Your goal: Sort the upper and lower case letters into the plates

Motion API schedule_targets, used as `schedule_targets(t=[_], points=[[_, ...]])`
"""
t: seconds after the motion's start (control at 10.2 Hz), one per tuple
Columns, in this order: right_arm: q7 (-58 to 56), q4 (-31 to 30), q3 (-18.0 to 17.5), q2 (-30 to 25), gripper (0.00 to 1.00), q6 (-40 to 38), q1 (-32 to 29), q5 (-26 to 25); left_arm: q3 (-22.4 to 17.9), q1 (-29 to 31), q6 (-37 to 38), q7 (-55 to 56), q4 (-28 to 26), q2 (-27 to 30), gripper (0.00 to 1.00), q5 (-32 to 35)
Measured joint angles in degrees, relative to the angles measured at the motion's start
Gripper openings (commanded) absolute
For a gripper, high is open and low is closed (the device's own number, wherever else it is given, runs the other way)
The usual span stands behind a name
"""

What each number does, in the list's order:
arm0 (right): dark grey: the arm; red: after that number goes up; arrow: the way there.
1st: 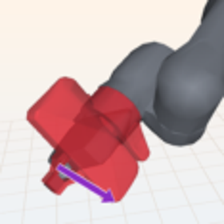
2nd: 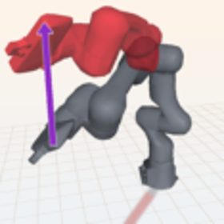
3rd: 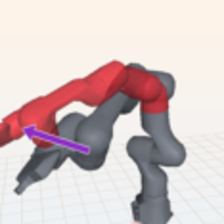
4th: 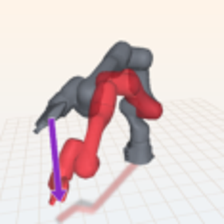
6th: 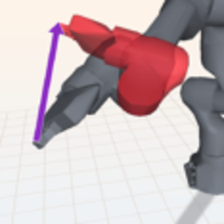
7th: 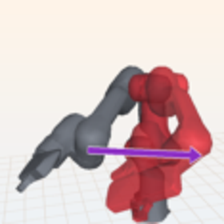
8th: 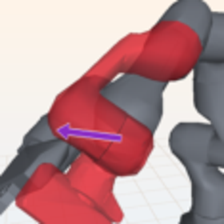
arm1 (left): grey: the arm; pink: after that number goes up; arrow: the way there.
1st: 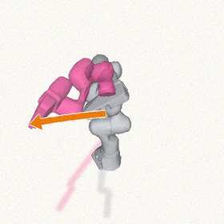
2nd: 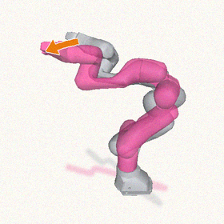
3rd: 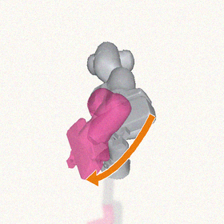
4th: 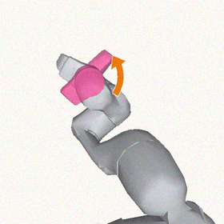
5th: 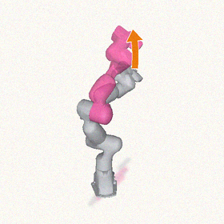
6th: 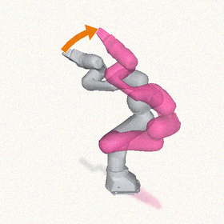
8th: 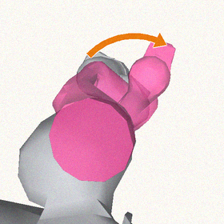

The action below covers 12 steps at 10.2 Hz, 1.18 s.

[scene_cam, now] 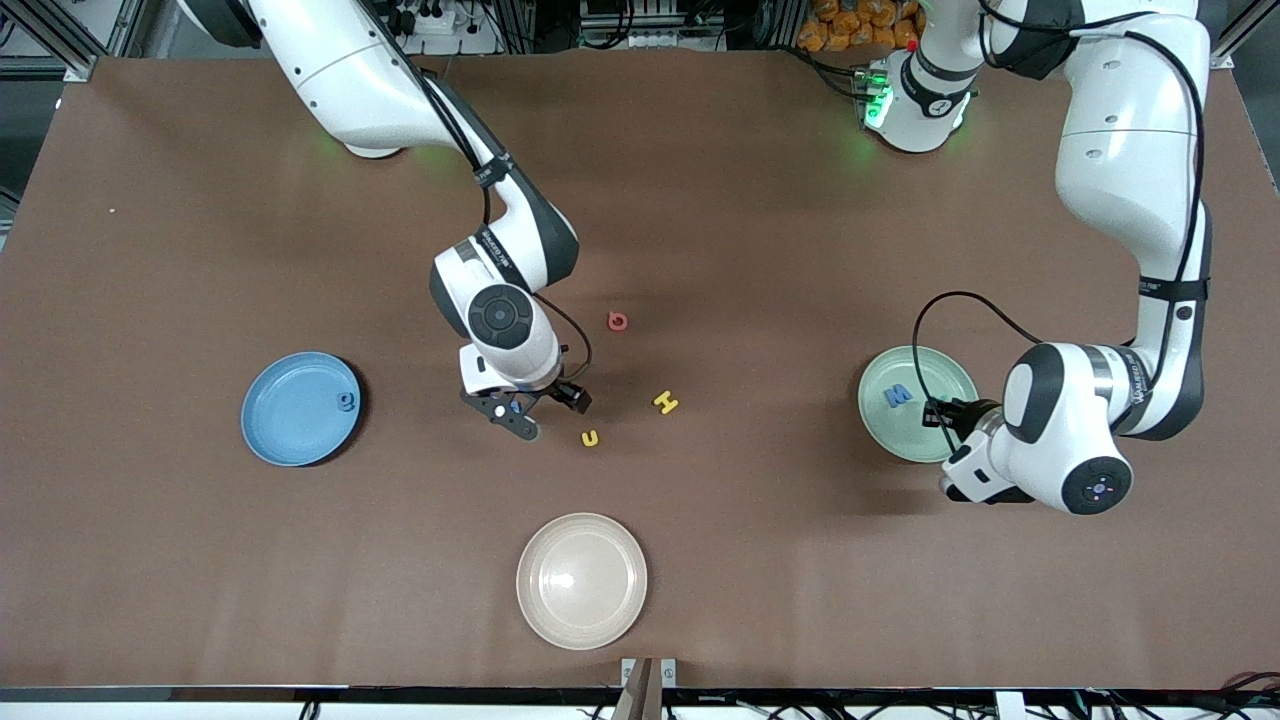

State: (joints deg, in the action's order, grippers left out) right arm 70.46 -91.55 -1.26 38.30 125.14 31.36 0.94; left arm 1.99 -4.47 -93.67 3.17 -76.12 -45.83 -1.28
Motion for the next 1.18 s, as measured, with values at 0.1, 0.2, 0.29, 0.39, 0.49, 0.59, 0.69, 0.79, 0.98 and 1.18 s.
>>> schedule_targets(t=[0.1,0.2,0.29,0.39,0.49,0.59,0.69,0.79,0.98,1.18], points=[[6.0,0.1,0.1,0.0,1.00,0.0,-0.6,0.1,0.0,-0.1,-0.1,0.0,-0.1,0.0,0.91,0.0],[11.0,0.2,0.1,0.0,1.00,0.2,-0.9,0.1,0.0,-0.2,-0.2,0.0,-0.1,0.0,0.99,0.0],[14.1,0.2,0.0,0.0,1.00,0.4,-0.8,0.1,0.1,-0.2,-0.3,0.0,-0.1,0.0,0.99,0.0],[15.8,0.1,-0.1,0.2,1.00,1.5,-0.4,0.1,0.3,-0.7,-0.5,0.3,0.0,0.1,0.97,-0.2],[17.3,-0.6,-0.2,0.4,1.00,3.9,-0.1,0.1,0.6,-1.6,-0.7,2.1,0.0,0.1,0.95,-1.1],[18.5,-1.5,-0.3,1.1,1.00,6.9,0.3,0.1,0.8,-3.1,-1.0,6.2,0.0,0.1,0.95,-3.6],[19.1,-2.0,-0.4,2.1,1.00,8.6,1.1,0.1,0.9,-5.3,-2.3,12.5,-0.1,0.1,0.95,-6.7],[19.4,-2.2,-0.4,2.9,1.00,9.4,2.0,0.0,1.0,-8.1,-5.2,19.7,-0.1,0.0,0.95,-9.2],[19.5,-2.2,-0.4,3.9,1.00,9.9,2.8,0.0,1.0,-14.6,-12.2,33.9,-0.1,-0.7,0.90,-12.4],[19.5,-2.2,-0.5,4.6,1.00,10.1,3.4,0.0,1.0,-18.3,-19.8,45.3,-0.1,-2.3,0.88,-18.9]])
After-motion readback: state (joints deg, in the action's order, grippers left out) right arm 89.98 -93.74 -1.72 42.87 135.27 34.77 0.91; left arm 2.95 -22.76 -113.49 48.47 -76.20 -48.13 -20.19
